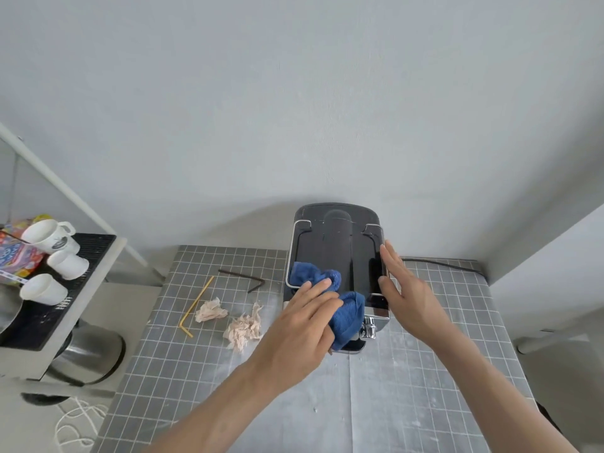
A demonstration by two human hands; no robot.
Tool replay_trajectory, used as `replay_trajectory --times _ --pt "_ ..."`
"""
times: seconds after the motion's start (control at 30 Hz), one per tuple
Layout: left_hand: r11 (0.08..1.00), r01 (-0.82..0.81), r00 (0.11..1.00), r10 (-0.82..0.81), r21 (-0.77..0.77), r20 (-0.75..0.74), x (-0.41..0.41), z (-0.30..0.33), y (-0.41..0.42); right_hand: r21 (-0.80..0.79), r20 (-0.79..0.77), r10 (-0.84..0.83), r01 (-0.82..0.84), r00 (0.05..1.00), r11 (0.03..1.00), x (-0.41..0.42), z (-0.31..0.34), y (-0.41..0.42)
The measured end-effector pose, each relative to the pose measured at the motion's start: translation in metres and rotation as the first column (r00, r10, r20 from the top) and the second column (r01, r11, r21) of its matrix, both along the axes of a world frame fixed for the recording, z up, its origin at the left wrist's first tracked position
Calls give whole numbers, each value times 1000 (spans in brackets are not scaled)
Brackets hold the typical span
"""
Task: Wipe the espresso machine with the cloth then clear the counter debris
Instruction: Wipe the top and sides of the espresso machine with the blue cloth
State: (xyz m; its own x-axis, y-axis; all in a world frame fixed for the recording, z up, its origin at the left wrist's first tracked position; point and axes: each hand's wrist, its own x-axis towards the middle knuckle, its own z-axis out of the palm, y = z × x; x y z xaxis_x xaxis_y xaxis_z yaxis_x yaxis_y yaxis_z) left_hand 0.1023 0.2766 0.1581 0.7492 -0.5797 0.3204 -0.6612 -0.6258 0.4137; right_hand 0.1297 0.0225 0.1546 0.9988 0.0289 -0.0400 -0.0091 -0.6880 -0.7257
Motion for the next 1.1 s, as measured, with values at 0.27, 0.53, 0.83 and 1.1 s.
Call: replay_trajectory --times 0.27,0.53,0.83,1.1 --pt "997 -52 996 48 49 75 -26 -8 15 17 -37 -27 28 999 999 -2 7 5" --pt "944 -235 971 239 232 8 -39 -13 -11 3 -24 -40 40 999 999 -3 6 6" --pt "870 -320 937 349 376 -11 -30 1 -40 39 -24 -62 63 998 997 -2 6 9" --pt "840 -350 925 379 415 12 4 16 -63 36 -56 -73 75 996 997 -3 6 10"
